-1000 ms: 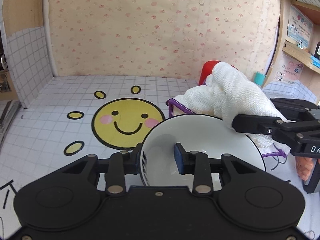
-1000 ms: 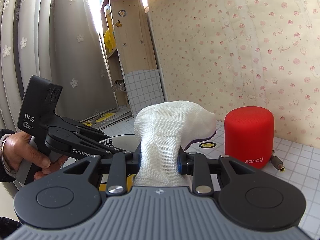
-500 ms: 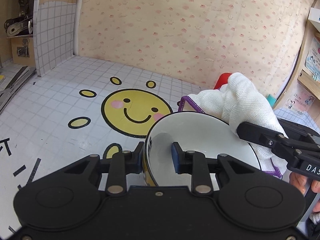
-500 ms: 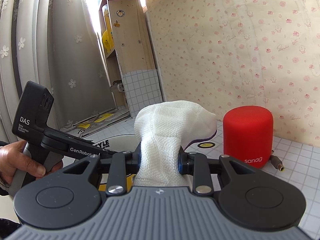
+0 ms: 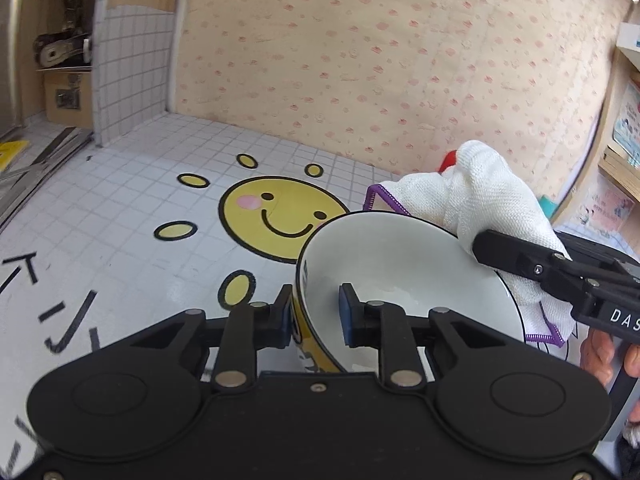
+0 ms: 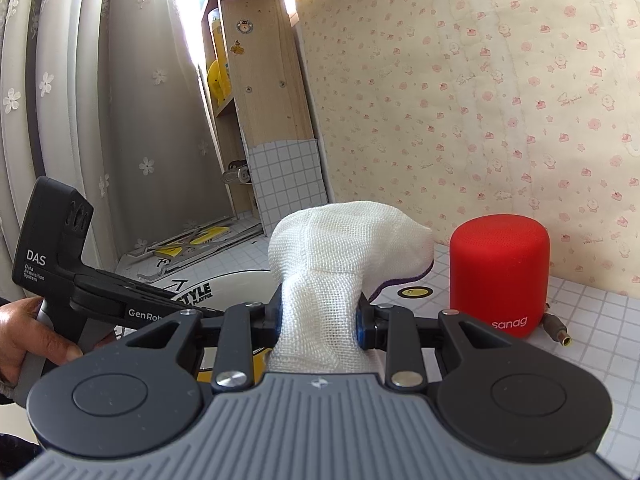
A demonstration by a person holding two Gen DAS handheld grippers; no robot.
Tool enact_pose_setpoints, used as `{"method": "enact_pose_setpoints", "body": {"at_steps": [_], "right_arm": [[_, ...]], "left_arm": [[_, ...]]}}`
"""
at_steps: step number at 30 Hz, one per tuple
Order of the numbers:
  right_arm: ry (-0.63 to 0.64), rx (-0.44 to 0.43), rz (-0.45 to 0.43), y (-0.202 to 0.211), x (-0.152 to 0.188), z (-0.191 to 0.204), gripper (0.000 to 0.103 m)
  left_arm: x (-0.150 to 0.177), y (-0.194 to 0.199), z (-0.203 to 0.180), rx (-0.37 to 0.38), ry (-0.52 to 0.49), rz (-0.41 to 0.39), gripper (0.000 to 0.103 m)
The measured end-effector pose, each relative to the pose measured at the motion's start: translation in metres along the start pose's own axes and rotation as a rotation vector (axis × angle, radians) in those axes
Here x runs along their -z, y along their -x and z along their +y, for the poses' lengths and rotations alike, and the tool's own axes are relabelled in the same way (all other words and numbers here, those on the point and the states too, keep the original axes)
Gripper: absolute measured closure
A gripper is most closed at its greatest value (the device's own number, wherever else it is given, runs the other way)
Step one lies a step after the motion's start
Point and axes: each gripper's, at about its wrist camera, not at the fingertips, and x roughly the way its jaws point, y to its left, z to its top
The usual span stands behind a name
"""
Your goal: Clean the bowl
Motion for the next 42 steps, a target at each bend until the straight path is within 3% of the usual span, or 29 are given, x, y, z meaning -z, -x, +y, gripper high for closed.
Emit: {"method": "enact_pose_setpoints", "body": {"at_steps": [14, 25, 27, 36, 42], "right_arm": [[-0.001, -0.036, 0.053, -0.030, -0.022, 0.004, 0.070], [0.002, -0.002, 0.071, 0.023, -0.001, 0.016, 0.070], [0.000, 0.001, 0.074, 0.020, -0.003, 0.017, 0.070], [0.016, 0.013, 0.082, -0.023, -0.022, 0.018, 0.070], [0.022, 0.026, 0.074, 0.001, -0.010, 0.023, 0.070]], "left_arm": [[0.008, 0.011, -0.003, -0.069, 0.081, -0.004, 0.079], [0.009, 0.012, 0.000, -0.055, 0.061, -0.004, 0.078], [0.007, 0.012, 0.013, -0.035, 0.043, 0.000, 0.078], [0.011, 0.014, -0.004, -0.058, 0.051, -0.003, 0.078], [0.010, 0.012, -0.008, -0.052, 0.063, -0.007, 0.075]]}}
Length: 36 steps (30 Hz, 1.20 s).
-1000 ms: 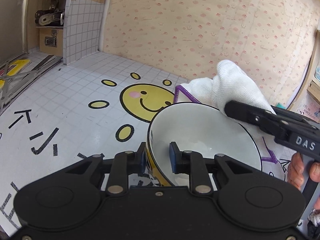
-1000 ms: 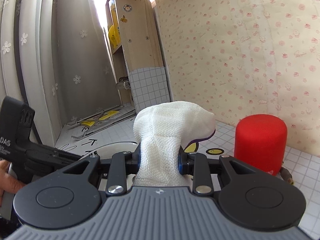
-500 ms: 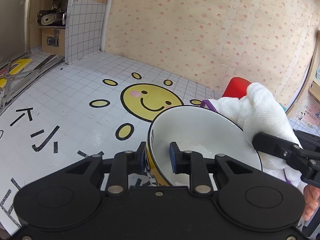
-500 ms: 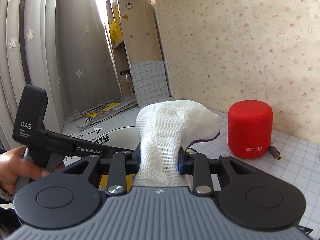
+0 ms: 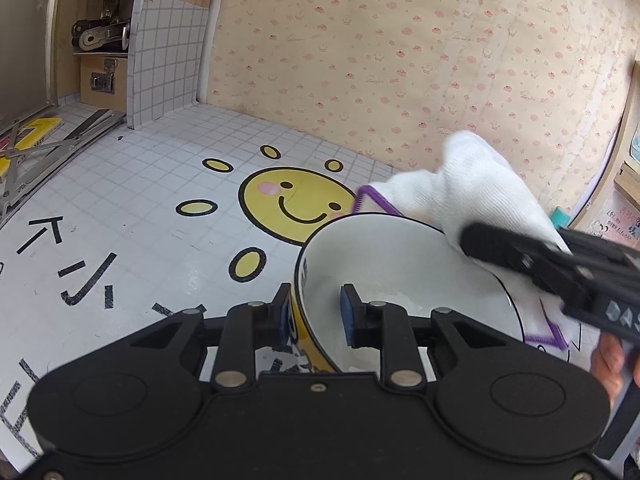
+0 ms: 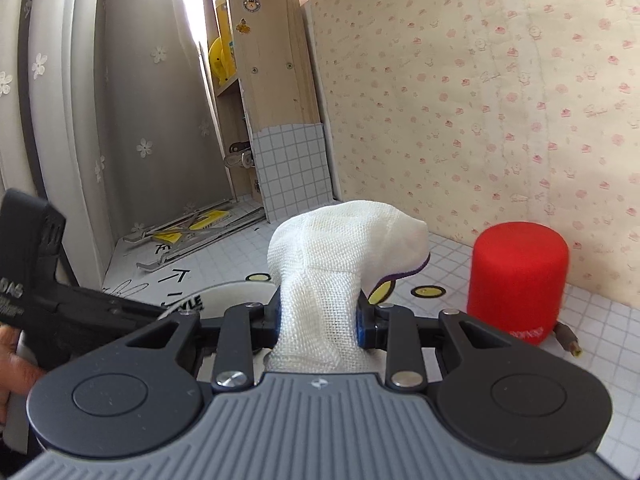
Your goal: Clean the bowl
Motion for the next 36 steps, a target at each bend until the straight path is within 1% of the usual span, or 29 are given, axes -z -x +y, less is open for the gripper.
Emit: {"method": "enact_pose_setpoints", "body": {"at_steps": [3, 6, 9, 11, 16, 18, 22, 24, 27, 28, 31, 33, 36], "right_arm": [[-0.019, -0.017, -0.012, 0.013, 0.011, -0.003, 0.070], [-0.069, -0.050, -0.044, 0.014, 0.018, -0.012, 0.070], [-0.079, -0.061, -0.052, 0.013, 0.019, -0.015, 0.070], [-0.080, -0.066, -0.056, 0.013, 0.020, -0.015, 0.069], [-0.090, -0.071, -0.058, 0.013, 0.020, -0.017, 0.069], [-0.090, -0.070, -0.058, 0.013, 0.020, -0.016, 0.069], [-0.086, -0.070, -0.058, 0.014, 0.020, -0.016, 0.069], [-0.083, -0.068, -0.058, 0.014, 0.021, -0.015, 0.068], [-0.086, -0.062, -0.056, 0.014, 0.021, -0.016, 0.066], [-0.087, -0.061, -0.057, 0.014, 0.021, -0.016, 0.066], [-0.087, -0.060, -0.059, 0.012, 0.020, -0.016, 0.066], [-0.073, -0.053, -0.054, 0.010, 0.018, -0.015, 0.066], [-0.051, -0.038, -0.034, 0.003, 0.012, -0.013, 0.066]], "left_arm": [[-0.002, -0.001, 0.000, 0.002, -0.003, 0.005, 0.074], [-0.004, -0.002, 0.001, 0.008, -0.020, 0.013, 0.074], [-0.009, -0.001, 0.000, 0.008, -0.088, 0.005, 0.075], [-0.014, -0.001, 0.001, 0.032, -0.129, 0.003, 0.075], [-0.023, -0.008, -0.002, 0.085, -0.275, 0.045, 0.074], [-0.026, -0.010, -0.003, 0.116, -0.314, 0.054, 0.073], [-0.031, -0.016, -0.004, 0.166, -0.366, 0.068, 0.069], [-0.033, -0.018, -0.001, 0.188, -0.344, 0.073, 0.069], [-0.033, -0.021, 0.007, 0.198, -0.250, 0.085, 0.071], [-0.031, -0.021, 0.008, 0.188, -0.210, 0.083, 0.071], [-0.024, -0.019, 0.006, 0.143, -0.161, 0.060, 0.071], [-0.022, -0.020, 0.011, 0.123, -0.047, 0.069, 0.071], [-0.018, -0.017, 0.010, 0.076, 0.015, 0.050, 0.071]]}}
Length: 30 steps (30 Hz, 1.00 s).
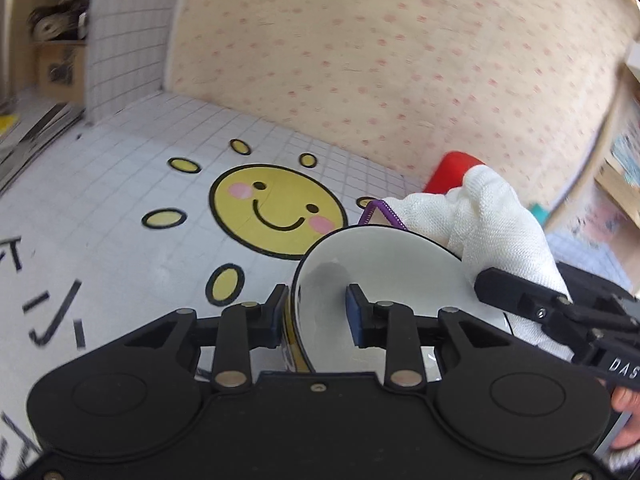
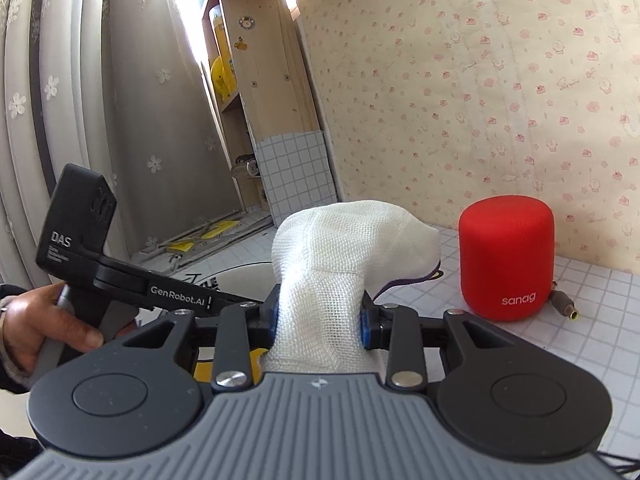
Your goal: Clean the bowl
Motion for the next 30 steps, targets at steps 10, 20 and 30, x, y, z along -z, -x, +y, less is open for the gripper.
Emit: {"method": "enact_pose_setpoints", "body": {"at_steps": [10, 20, 30], "right_arm": [[0.021, -0.005, 0.035, -0.025, -0.018, -0.006, 0.066], [0.057, 0.013, 0.042, 0.016, -0.004, 0.007, 0.066], [-0.008, 0.038, 0.039, -0.030, -0.023, -0.002, 0.066]], "left_arm": [[0.009, 0.002, -0.008, -0.083, 0.047, -0.027, 0.071], [0.012, 0.002, -0.010, -0.085, 0.031, -0.036, 0.069], [0.010, 0.001, -0.013, -0.079, -0.016, -0.022, 0.066]]}}
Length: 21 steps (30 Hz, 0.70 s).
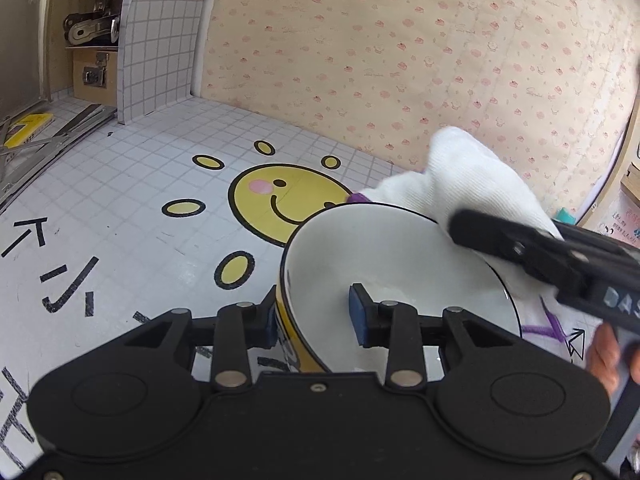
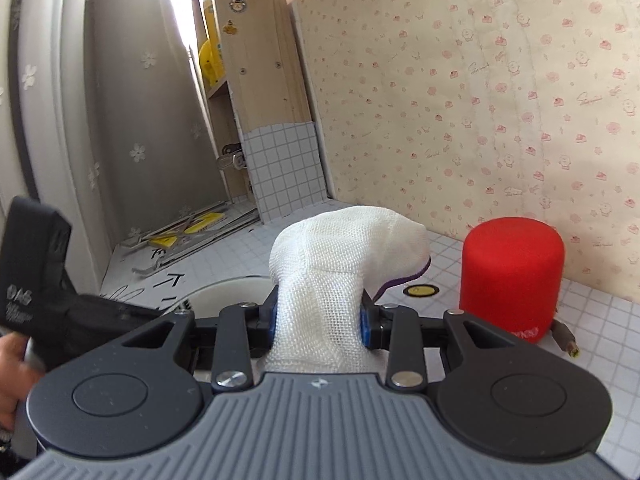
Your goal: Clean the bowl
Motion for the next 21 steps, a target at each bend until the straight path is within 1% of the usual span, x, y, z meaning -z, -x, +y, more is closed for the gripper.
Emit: {"method": "enact_pose_setpoints", "body": {"at_steps": [3, 7, 10, 13, 16, 18, 19, 20, 21], "right_arm": [[-0.029, 0.006, 0.000, -0.004, 0.005, -0.002, 0.066], [-0.029, -0.012, -0.010, 0.015, 0.018, 0.000, 0.066], [-0.014, -0.034, -0.018, 0.027, 0.024, 0.001, 0.066], [-0.039, -0.046, -0.032, 0.027, 0.027, -0.002, 0.065], [-0.057, -0.047, -0.051, 0.025, 0.029, -0.004, 0.064], [-0.061, -0.043, -0.054, 0.025, 0.029, -0.003, 0.063], [-0.061, -0.037, -0.056, 0.025, 0.029, -0.002, 0.062], [-0.062, -0.029, -0.057, 0.025, 0.030, -0.002, 0.060], [-0.065, -0.025, -0.057, 0.025, 0.030, -0.002, 0.059]], "left_arm": [[0.000, 0.000, 0.000, 0.003, -0.011, 0.004, 0.064], [-0.002, -0.001, 0.001, 0.015, -0.029, 0.000, 0.058], [-0.004, -0.001, -0.002, 0.005, -0.075, -0.010, 0.056], [-0.007, 0.000, -0.005, -0.010, -0.128, -0.012, 0.056], [-0.012, 0.001, -0.003, 0.018, -0.171, -0.007, 0.056], [-0.015, 0.001, -0.003, 0.039, -0.212, -0.007, 0.051], [-0.017, 0.000, -0.003, 0.052, -0.240, -0.009, 0.045], [-0.020, -0.001, -0.003, 0.066, -0.267, -0.011, 0.042], [-0.022, -0.002, -0.004, 0.073, -0.296, -0.014, 0.042]]}}
